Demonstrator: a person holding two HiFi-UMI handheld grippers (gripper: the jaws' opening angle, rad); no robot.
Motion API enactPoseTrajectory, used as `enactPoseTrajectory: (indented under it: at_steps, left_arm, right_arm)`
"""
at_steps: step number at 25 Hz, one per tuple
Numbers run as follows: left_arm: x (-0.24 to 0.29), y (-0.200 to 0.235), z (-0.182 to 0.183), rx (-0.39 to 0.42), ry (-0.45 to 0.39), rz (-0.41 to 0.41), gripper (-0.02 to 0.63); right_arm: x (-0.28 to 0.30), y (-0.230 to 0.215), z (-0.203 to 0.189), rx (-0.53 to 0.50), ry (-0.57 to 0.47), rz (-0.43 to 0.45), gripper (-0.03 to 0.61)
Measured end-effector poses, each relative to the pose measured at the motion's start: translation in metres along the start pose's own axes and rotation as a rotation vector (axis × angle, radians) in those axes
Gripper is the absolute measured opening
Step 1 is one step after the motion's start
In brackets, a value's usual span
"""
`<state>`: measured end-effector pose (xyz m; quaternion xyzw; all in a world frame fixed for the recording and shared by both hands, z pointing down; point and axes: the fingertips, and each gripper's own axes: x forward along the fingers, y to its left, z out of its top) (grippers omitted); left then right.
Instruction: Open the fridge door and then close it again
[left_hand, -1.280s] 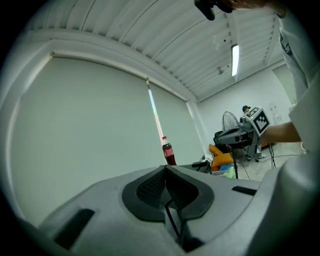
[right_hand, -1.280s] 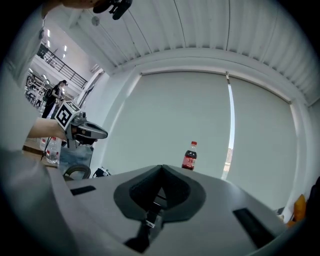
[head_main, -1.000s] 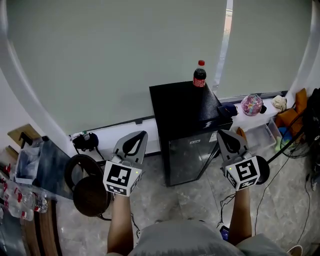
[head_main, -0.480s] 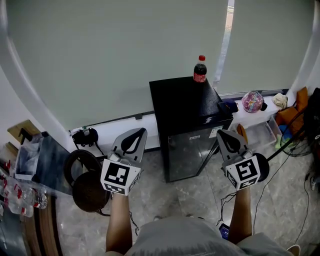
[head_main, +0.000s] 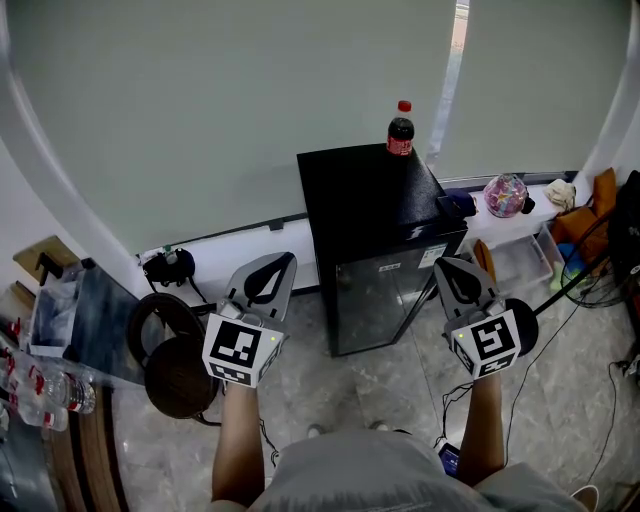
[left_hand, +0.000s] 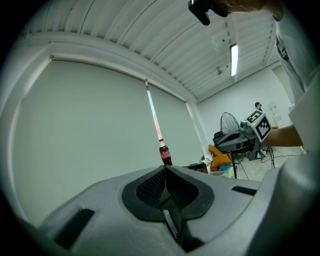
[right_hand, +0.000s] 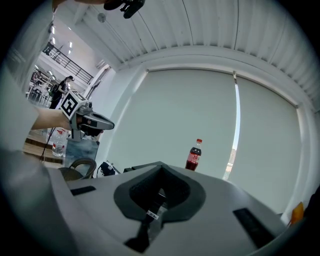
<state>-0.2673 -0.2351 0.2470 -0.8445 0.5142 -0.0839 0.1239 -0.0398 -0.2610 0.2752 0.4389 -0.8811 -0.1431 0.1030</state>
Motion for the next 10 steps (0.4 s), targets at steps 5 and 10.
enactPoseTrajectory:
  at_steps: [5, 10]
  left_arm:
    - [-0.0023, 0.0007, -0.0037, -0.009, 0.006, -0.002, 0.011]
    - [-0.004, 0.0037, -0.0042, -0.006, 0.007, 0.002, 0.011]
  right_arm:
    - [0.0027, -0.0004, -0.0003, -0.035, 0.01, 0.006, -0.003]
    - [0.0049, 0.0023, 0.0062, -0.05, -0.005, 0.034, -0.003]
